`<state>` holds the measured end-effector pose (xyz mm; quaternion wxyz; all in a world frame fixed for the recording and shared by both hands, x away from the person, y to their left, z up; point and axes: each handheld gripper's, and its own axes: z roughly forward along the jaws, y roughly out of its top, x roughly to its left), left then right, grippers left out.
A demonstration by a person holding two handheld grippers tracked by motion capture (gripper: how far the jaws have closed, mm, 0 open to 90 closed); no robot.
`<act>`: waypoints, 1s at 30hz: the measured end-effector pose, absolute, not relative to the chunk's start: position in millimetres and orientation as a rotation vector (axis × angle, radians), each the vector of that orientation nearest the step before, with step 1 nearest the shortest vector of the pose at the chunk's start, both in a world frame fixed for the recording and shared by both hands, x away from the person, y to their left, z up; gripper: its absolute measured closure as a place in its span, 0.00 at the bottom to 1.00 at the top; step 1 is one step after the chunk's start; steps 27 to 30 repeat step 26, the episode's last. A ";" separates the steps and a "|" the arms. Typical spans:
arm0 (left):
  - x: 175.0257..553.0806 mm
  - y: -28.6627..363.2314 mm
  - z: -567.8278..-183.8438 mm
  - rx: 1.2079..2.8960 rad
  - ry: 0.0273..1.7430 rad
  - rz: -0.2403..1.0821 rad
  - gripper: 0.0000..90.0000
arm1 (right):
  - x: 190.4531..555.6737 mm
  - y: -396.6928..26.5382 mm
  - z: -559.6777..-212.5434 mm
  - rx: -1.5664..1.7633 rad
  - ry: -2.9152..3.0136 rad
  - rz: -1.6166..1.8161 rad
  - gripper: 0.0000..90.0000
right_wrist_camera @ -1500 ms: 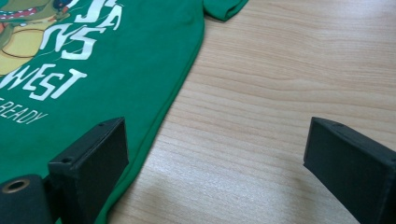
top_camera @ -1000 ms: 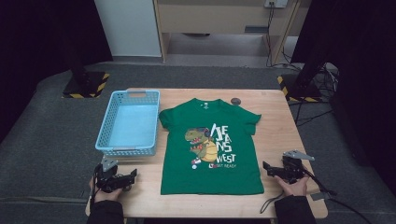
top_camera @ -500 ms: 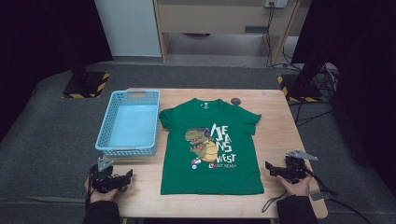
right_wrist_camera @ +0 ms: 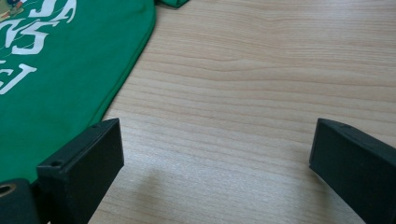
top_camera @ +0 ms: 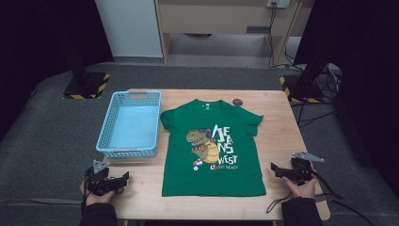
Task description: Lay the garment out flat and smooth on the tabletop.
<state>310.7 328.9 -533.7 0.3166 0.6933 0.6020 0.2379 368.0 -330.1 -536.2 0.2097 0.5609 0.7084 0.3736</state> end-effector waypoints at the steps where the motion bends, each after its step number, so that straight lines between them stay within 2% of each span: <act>1: 310.6 329.6 -533.7 1.827 1.586 0.626 0.06 | 367.8 -331.3 -536.1 1.560 1.967 1.039 0.03; 30: 307.0 346.2 -534.3 1.833 1.609 0.634 0.05 | 366.2 -349.3 -536.9 1.595 1.952 1.009 0.04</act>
